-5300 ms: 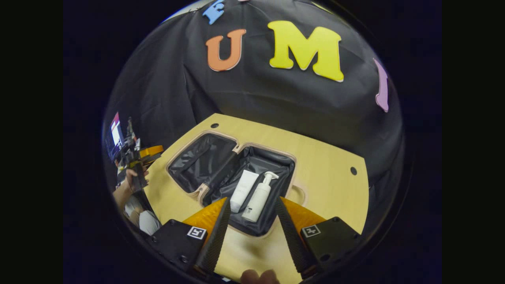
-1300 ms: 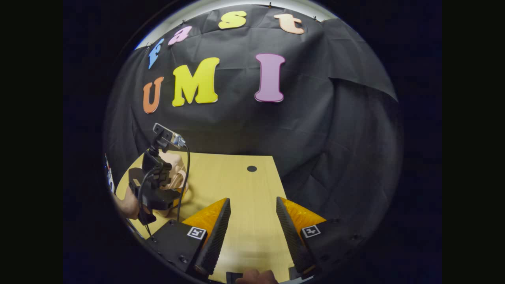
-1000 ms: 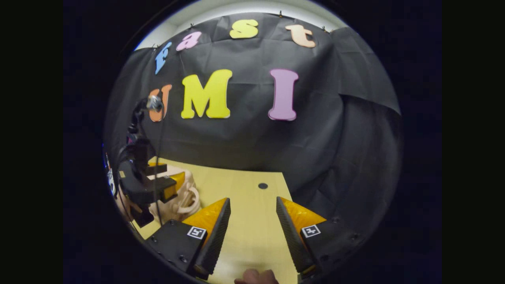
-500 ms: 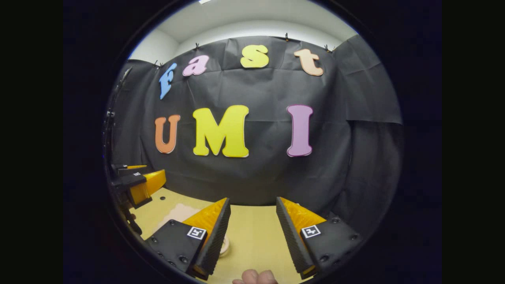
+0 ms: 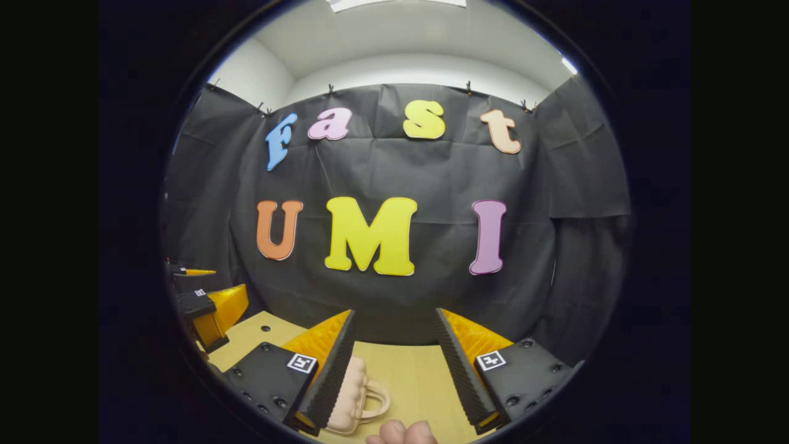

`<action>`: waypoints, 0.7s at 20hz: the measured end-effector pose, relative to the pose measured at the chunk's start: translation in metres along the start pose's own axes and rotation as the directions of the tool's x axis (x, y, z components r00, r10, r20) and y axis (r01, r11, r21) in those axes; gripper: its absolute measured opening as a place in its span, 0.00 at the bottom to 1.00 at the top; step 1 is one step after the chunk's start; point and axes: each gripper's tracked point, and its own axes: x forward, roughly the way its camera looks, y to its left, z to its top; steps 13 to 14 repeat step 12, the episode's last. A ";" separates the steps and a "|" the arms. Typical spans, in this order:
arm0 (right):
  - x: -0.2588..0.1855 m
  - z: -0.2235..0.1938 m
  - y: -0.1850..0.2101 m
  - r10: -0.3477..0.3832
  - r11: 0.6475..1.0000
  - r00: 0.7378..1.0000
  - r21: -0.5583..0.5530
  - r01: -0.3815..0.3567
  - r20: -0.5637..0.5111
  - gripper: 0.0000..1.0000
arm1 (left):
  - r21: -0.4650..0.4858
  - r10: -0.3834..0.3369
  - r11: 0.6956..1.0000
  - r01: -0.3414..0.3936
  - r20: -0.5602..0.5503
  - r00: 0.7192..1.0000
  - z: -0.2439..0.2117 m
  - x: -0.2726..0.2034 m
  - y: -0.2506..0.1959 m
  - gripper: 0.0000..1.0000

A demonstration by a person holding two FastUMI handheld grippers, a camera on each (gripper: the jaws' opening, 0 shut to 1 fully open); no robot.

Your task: First open the suitcase, pack the skin care products into it, and then close the suitcase.

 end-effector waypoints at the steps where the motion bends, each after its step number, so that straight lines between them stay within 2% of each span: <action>1: -0.001 0.001 0.007 0.010 1.000 1.000 -0.002 -0.010 -0.001 0.76 | -0.004 0.005 1.000 -0.005 0.006 1.000 0.001 -0.002 0.005 0.99; 2: -0.001 0.000 0.011 0.016 1.000 1.000 -0.007 -0.016 -0.002 0.75 | -0.006 0.007 1.000 -0.007 0.007 1.000 0.001 -0.004 0.008 0.99; 3: 0.000 0.001 0.013 0.020 1.000 1.000 -0.010 -0.020 0.000 0.75 | -0.005 0.010 1.000 -0.010 0.008 1.000 0.001 -0.005 0.009 0.94; 4: 0.000 0.001 0.016 0.022 1.000 1.000 -0.010 -0.022 0.001 0.75 | -0.003 0.012 1.000 -0.012 0.010 1.000 0.002 -0.006 0.012 0.98; 14: 0.005 -0.004 0.033 0.042 0.999 0.999 -0.012 -0.042 -0.008 0.75 | -0.011 0.018 1.000 -0.018 0.008 1.000 0.000 -0.007 0.021 0.99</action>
